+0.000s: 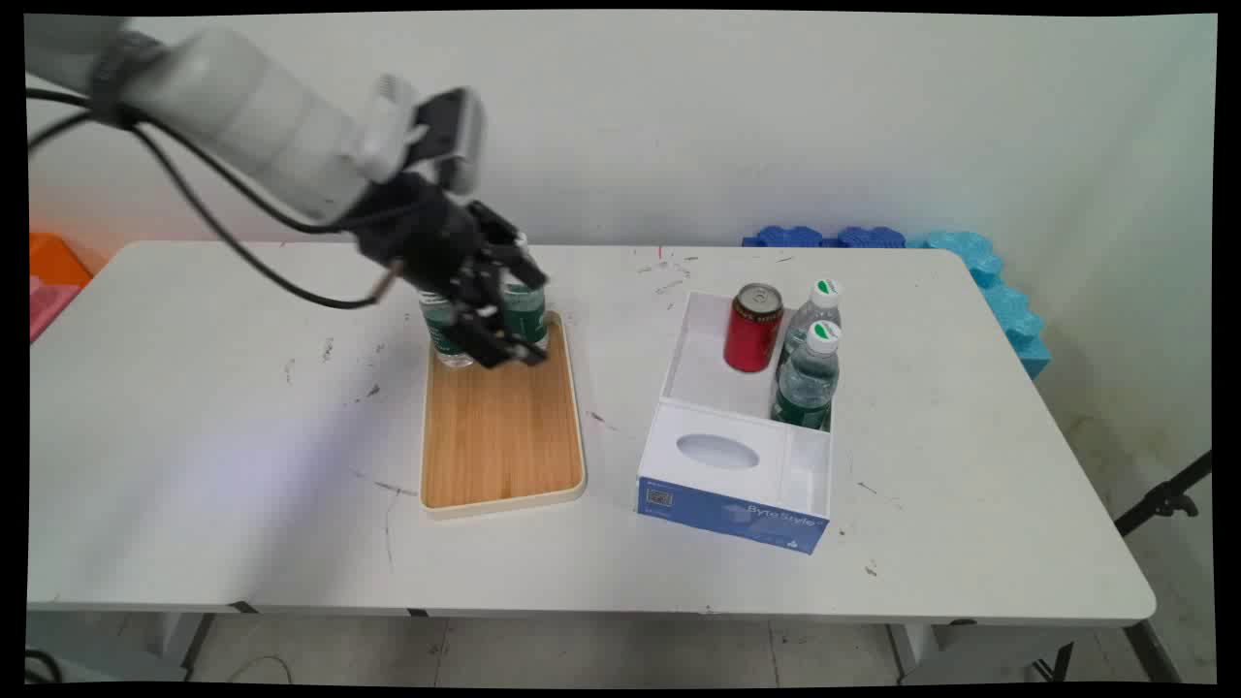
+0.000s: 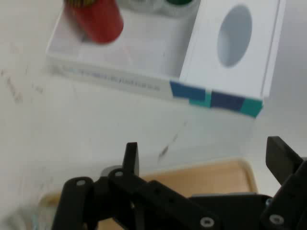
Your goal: Pick up the green bottle from the white box
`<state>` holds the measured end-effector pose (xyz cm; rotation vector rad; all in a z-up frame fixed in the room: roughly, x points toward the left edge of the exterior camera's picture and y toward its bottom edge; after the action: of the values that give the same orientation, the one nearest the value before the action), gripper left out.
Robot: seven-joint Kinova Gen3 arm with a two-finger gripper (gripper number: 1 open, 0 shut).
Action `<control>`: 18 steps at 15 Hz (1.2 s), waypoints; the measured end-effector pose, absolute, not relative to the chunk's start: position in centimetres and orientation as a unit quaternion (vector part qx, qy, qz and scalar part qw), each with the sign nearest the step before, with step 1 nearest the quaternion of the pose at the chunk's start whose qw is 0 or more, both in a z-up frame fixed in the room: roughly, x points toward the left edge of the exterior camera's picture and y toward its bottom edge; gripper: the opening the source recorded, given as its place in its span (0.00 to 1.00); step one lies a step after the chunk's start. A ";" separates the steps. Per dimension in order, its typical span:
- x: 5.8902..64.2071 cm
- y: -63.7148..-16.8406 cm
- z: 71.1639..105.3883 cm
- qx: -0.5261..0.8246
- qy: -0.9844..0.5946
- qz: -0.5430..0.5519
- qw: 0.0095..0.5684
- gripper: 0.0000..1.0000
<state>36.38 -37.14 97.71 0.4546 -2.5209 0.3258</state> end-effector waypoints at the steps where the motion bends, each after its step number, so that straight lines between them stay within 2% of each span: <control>1: 35.1 -37.6 97.4 0.163 -0.939 0.120 0.279 1.00; 9: 25.5 -42.1 94.1 0.116 -0.938 0.116 0.304 1.00; 18: 18.3 -46.9 90.2 0.089 -0.937 0.121 0.314 1.00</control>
<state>18.34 -46.89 90.17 0.2341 -2.4707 0.3201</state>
